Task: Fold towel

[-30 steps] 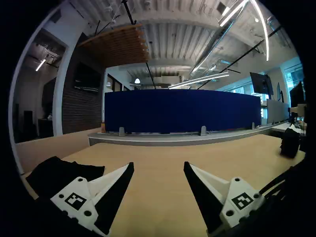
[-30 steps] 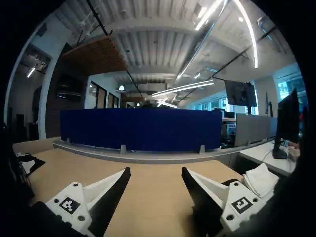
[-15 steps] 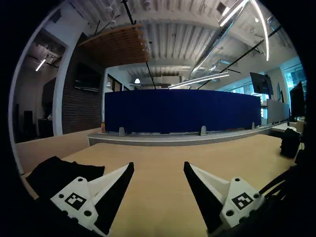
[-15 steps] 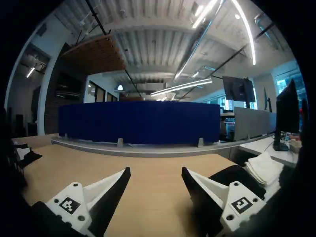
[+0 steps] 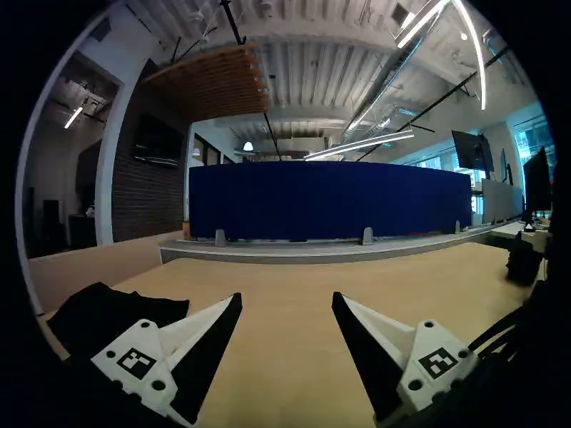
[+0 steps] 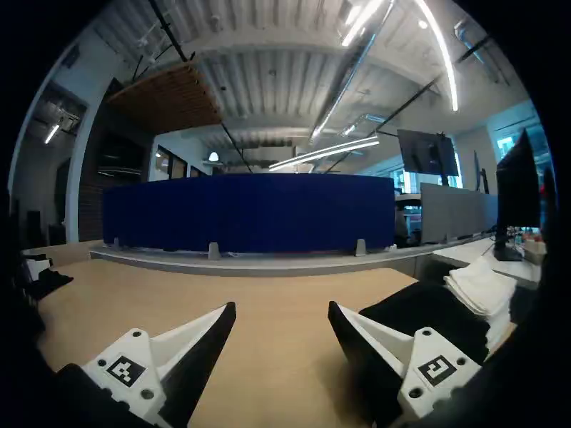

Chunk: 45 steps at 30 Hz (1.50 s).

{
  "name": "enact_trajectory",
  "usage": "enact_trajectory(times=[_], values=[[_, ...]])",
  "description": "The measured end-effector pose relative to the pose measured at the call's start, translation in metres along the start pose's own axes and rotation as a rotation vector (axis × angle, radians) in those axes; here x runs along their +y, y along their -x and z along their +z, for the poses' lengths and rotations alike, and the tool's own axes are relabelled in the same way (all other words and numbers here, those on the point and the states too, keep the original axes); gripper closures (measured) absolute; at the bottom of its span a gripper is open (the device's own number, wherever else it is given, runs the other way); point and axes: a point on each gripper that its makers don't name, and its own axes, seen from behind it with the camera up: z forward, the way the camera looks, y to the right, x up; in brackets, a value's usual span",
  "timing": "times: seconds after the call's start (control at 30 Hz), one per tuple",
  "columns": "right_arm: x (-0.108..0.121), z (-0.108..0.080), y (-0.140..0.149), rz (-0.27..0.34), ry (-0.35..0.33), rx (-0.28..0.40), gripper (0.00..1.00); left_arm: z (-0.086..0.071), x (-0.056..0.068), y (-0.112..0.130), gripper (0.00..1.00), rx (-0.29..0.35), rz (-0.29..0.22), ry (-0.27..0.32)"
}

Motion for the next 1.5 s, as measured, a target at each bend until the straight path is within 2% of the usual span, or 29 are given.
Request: enact_trajectory(times=[0.3,1.5], values=[[-0.006,-0.002,0.014,-0.005,-0.006,-0.013,0.0,0.0,0.0,0.0,0.06,0.0,0.0,0.0],[-0.006,-0.002,0.014,-0.011,-0.013,0.0,0.0,0.001,0.001,0.0,0.06,0.0,0.0,0.0]])
